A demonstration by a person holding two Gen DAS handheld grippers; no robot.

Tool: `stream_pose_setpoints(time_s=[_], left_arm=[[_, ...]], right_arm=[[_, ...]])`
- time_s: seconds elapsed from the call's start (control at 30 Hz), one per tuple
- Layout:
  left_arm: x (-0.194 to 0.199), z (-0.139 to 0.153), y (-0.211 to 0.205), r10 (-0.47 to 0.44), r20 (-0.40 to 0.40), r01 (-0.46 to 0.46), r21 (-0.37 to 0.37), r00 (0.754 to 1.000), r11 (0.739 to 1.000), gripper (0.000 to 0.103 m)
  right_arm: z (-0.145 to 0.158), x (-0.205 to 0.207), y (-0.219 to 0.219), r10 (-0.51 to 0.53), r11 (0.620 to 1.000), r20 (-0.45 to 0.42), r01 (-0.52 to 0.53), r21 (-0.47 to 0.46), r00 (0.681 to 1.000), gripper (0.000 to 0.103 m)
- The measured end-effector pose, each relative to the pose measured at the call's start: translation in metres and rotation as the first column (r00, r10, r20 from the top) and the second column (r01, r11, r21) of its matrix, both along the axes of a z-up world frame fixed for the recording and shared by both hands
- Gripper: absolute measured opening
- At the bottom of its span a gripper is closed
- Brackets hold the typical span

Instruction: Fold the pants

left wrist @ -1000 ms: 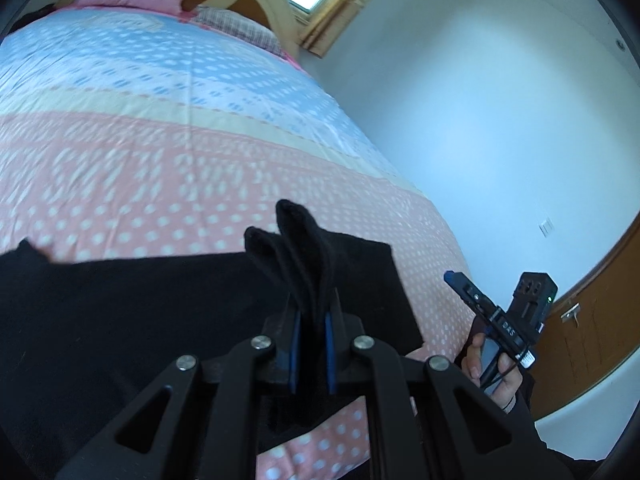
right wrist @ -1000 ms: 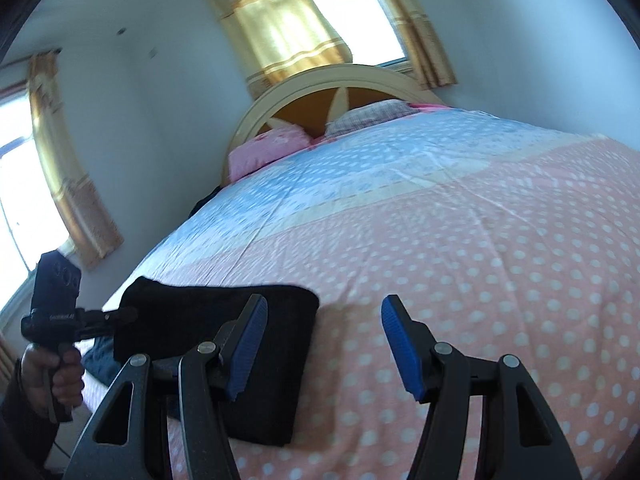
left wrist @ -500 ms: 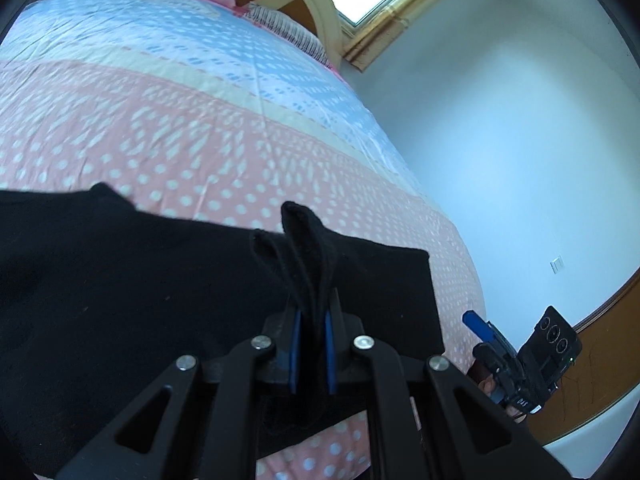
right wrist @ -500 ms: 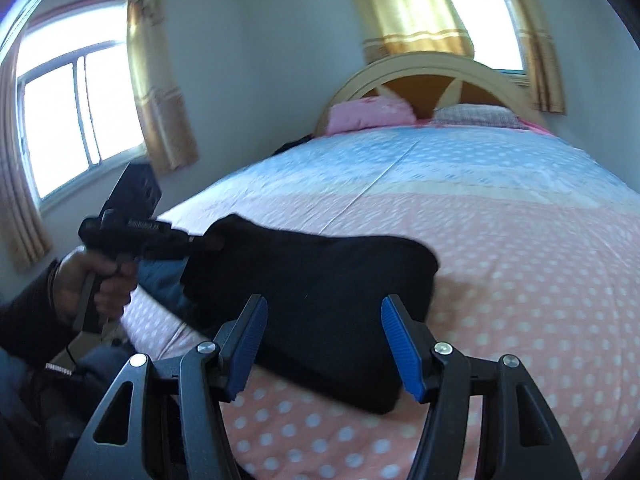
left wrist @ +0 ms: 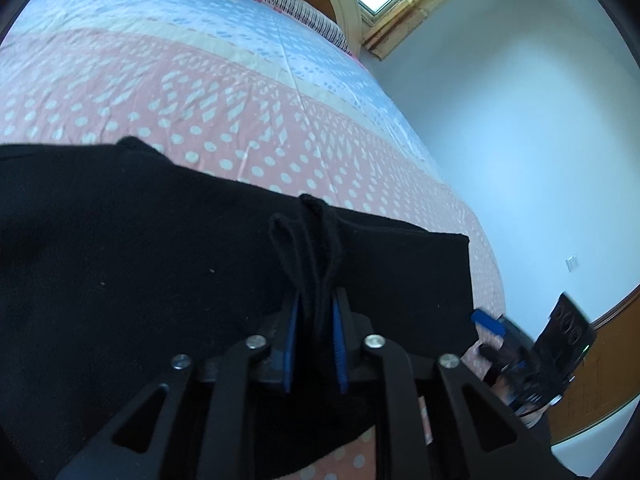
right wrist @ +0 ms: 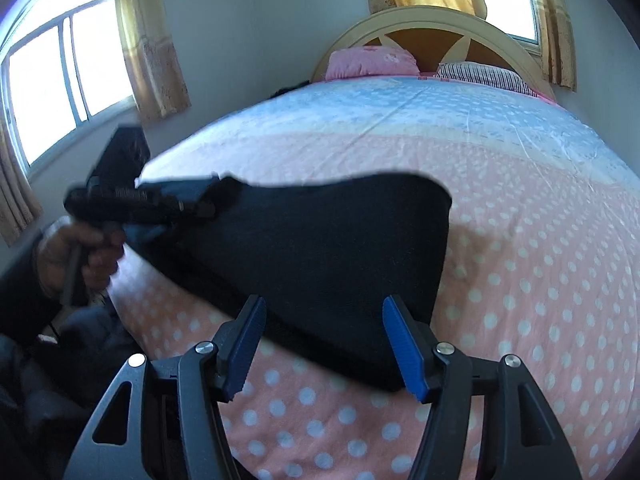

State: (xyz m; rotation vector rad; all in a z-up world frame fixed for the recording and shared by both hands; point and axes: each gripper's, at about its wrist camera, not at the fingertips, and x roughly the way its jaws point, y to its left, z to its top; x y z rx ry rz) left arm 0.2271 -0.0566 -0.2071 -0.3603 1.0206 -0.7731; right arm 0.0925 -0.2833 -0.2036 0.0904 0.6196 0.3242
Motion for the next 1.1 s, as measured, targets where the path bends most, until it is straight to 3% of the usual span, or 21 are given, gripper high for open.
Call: stream_pose_setpoints(time_s=[0.17, 0.23, 0.3, 0.37, 0.47, 0.57, 0.7, 0.8, 0.93, 1.03, 1.1], left_arm=[[-0.010, 0.005, 0.001, -0.026, 0.049, 0.023, 0.061, 0.998, 0.998, 0.026], [-0.015, 0.005, 0.000, -0.040, 0.072, 0.034, 0.087, 0.997, 0.996, 0.026], [-0.018, 0.006, -0.001, -0.048, 0.087, 0.039, 0.101, 0.995, 0.994, 0.026], [-0.020, 0.006, 0.002, -0.052, 0.088, 0.043, 0.102, 0.995, 0.994, 0.027], [-0.020, 0.008, 0.009, -0.047, 0.086, 0.039, 0.095, 0.995, 0.995, 0.027], [-0.021, 0.015, 0.028, -0.012, 0.106, 0.000, 0.105, 0.994, 0.994, 0.037], [-0.022, 0.030, 0.074, 0.080, 0.177, -0.106, 0.144, 0.981, 0.984, 0.058], [-0.019, 0.041, 0.121, 0.172, 0.253, -0.225, 0.199, 0.952, 0.954, 0.063], [-0.013, 0.046, 0.189, 0.305, 0.328, -0.395, 0.254, 0.894, 0.883, 0.065], [-0.003, 0.035, 0.232, 0.399, 0.338, -0.496, 0.280, 0.852, 0.822, 0.065], [0.005, 0.024, 0.250, 0.434, 0.295, -0.511, 0.276, 0.851, 0.814, 0.065]], right_arm=[[0.028, 0.027, -0.013, -0.049, 0.995, 0.066, 0.043, 0.086, 0.997, 0.065], [0.023, 0.048, -0.018, -0.067, 0.990, 0.025, 0.063, 0.124, 0.997, 0.070], [-0.002, 0.084, -0.027, -0.114, 0.983, -0.132, 0.131, 0.127, 0.985, 0.072], [-0.012, 0.092, -0.034, -0.146, 0.978, -0.120, 0.161, 0.132, 0.982, 0.072], [-0.001, 0.084, -0.030, -0.136, 0.982, -0.095, 0.147, 0.119, 0.986, 0.072], [0.012, 0.072, -0.023, -0.144, 0.980, -0.055, 0.150, 0.134, 0.988, 0.072], [0.028, 0.059, 0.024, -0.030, 0.992, -0.005, 0.030, 0.126, 1.000, 0.072], [0.033, 0.048, 0.080, 0.103, 0.993, 0.048, -0.106, 0.058, 0.993, 0.072], [0.021, 0.045, 0.138, 0.245, 0.969, 0.051, -0.245, -0.016, 0.968, 0.072], [-0.001, 0.054, 0.166, 0.284, 0.956, -0.011, -0.285, -0.067, 0.959, 0.072], [-0.020, 0.061, 0.175, 0.312, 0.944, -0.110, -0.322, -0.078, 0.944, 0.072]])
